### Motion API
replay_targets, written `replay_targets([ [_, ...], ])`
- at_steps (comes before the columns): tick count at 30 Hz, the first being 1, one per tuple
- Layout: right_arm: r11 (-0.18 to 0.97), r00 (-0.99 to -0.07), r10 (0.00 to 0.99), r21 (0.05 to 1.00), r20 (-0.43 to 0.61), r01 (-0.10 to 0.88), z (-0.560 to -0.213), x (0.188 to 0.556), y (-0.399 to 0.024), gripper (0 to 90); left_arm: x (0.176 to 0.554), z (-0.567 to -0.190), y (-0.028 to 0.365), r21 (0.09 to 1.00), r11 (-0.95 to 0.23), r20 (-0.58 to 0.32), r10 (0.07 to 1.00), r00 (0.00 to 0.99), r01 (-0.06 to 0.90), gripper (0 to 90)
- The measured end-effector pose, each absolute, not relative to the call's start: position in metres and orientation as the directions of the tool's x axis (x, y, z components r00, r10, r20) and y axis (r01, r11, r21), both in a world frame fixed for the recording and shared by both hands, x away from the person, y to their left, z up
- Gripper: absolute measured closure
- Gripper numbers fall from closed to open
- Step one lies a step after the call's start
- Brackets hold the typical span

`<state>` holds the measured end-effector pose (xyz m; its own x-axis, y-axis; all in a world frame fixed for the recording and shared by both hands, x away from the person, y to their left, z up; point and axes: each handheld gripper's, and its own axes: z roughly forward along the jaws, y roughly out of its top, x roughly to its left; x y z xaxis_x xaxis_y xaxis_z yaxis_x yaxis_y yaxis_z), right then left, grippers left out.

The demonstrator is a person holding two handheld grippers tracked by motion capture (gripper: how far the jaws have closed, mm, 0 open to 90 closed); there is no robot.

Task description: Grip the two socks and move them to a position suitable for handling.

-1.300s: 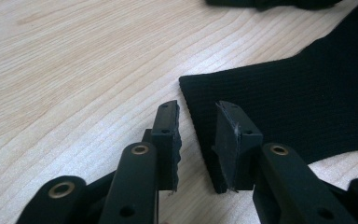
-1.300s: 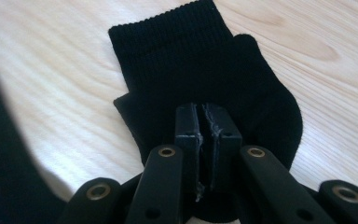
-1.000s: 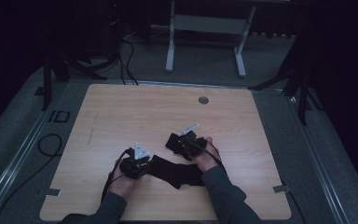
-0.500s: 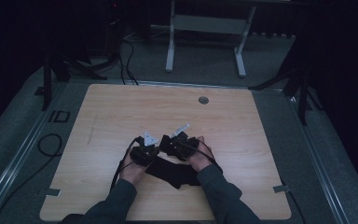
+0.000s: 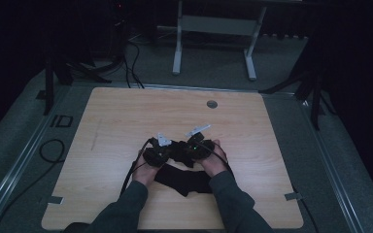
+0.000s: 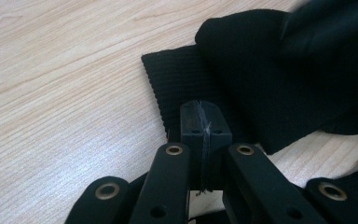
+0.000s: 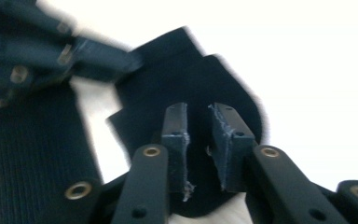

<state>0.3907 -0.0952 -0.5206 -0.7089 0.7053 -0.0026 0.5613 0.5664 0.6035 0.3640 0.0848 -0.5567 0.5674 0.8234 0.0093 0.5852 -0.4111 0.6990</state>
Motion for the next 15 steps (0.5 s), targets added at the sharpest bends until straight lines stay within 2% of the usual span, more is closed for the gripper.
replay_targets([
  [4, 0.524, -0.662, 0.749, 0.594, 0.019, 0.610, -0.516, 0.395, -0.109, 61.2, 0.364, -0.557, 0.086, 0.702, -0.403, 0.000, 0.825, 0.565, 0.588, 90.0],
  [6, 0.518, -0.654, 0.756, 0.586, 0.027, 0.622, -0.517, 0.396, -0.111, 59.2, 0.364, -0.557, 0.086, 0.702, -0.403, 0.001, 0.825, 0.565, 0.587, 90.0],
  [11, 0.408, -0.552, 0.821, 0.523, 0.149, 0.748, -0.534, 0.400, -0.120, 51.5, 0.361, -0.557, 0.084, 0.694, -0.431, 0.037, 0.822, 0.568, 0.577, 90.0],
  [12, 0.408, -0.552, 0.821, 0.523, 0.149, 0.748, -0.534, 0.400, -0.120, 51.5, 0.361, -0.557, 0.084, 0.694, -0.431, 0.037, 0.822, 0.568, 0.577, 90.0],
  [13, 0.354, -0.513, 0.825, 0.490, 0.238, 0.797, -0.539, 0.404, -0.124, 51.6, 0.361, -0.557, 0.084, 0.695, -0.433, 0.042, 0.822, 0.568, 0.574, 90.0],
  [14, 0.354, -0.513, 0.825, 0.490, 0.238, 0.797, -0.539, 0.404, -0.124, 51.6, 0.361, -0.557, 0.084, 0.695, -0.433, 0.042, 0.822, 0.568, 0.574, 90.0],
  [15, 0.333, -0.508, 0.816, 0.496, 0.274, 0.802, -0.540, 0.404, -0.127, 62.4, 0.360, -0.557, 0.084, 0.697, -0.434, 0.044, 0.820, 0.570, 0.571, 90.0],
])
